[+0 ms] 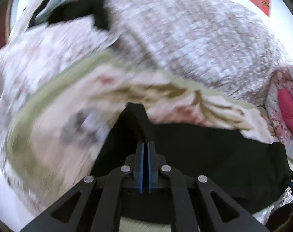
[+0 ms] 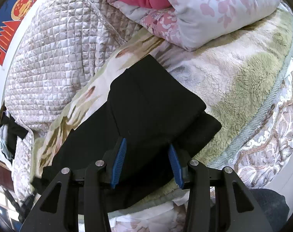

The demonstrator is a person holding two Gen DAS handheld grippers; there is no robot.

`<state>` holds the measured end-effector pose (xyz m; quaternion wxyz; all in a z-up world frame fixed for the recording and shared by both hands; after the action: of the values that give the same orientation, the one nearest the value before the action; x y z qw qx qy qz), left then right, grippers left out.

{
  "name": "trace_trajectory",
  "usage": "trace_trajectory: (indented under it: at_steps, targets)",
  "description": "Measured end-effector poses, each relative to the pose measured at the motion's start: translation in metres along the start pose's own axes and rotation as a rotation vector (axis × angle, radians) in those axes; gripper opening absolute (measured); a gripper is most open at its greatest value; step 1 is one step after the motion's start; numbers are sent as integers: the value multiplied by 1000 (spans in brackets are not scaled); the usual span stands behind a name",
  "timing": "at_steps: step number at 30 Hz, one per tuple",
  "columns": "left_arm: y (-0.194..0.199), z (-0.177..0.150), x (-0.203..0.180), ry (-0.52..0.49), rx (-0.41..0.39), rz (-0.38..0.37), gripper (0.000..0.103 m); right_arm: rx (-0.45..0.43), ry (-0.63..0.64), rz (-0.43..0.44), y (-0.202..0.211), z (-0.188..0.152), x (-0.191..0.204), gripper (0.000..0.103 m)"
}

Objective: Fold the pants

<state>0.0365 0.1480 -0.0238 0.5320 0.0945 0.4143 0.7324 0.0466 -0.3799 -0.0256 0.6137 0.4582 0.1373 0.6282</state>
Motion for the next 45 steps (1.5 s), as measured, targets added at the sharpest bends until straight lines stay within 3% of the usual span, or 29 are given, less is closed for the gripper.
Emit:
trace_trajectory:
  at_steps: [3, 7, 11, 19, 22, 24, 26, 30, 33, 35, 38, 40, 45]
  targets:
    - [-13, -23, 25, 93, 103, -3, 5, 2, -1, 2, 0, 0, 0, 45]
    - [-20, -30, 31, 170, 133, -41, 7, -10, -5, 4, 2, 0, 0, 45]
    - [-26, -29, 29, 204, 147, -72, 22, -23, -16, 7, 3, 2, -1, 45]
    - [-38, -22, 18, 169, 140, -61, 21, -55, -51, 6, 4, 11, -11, 45]
    - [-39, -21, 16, 154, 138, -43, 10, -57, -67, 14, 3, 13, -13, 43]
    - [-39, -21, 16, 152, 141, -36, 8, -54, -66, 12, 1, 15, -14, 35]
    - [-37, -20, 15, 144, 139, -36, 6, -47, -79, 8, 0, 16, -16, 16]
    - [-17, -9, 15, 155, 112, -42, 4, -77, -62, 40, 17, 26, -6, 9]
    - [13, 1, 13, 154, 59, -61, 4, -97, -62, 65, 32, 28, 0, 9]
    - [23, -1, 14, 143, 47, -60, 4, -79, -64, 22, 30, 23, -11, 9]
    - [9, -21, 27, 138, 99, -18, 4, 6, -122, -13, 12, 6, -31, 9]
    - [-5, -34, 35, 171, 158, 6, 4, 6, -114, -20, 11, 4, -31, 9]
    - [-3, -36, 33, 145, 151, 37, 6, 15, -89, -38, 15, 7, -29, 16]
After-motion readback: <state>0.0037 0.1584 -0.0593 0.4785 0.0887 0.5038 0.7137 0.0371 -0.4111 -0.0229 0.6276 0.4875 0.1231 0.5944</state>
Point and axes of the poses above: each gripper's, at about its wrist camera, not at the fingertips, and y roughly against the way its jaws point, x to its left, z to its top, the point moved 9 cm from there along -y, roughly the way its jaws point, and after that the axes turned 12 degrees about y, right-handed, at the moved point
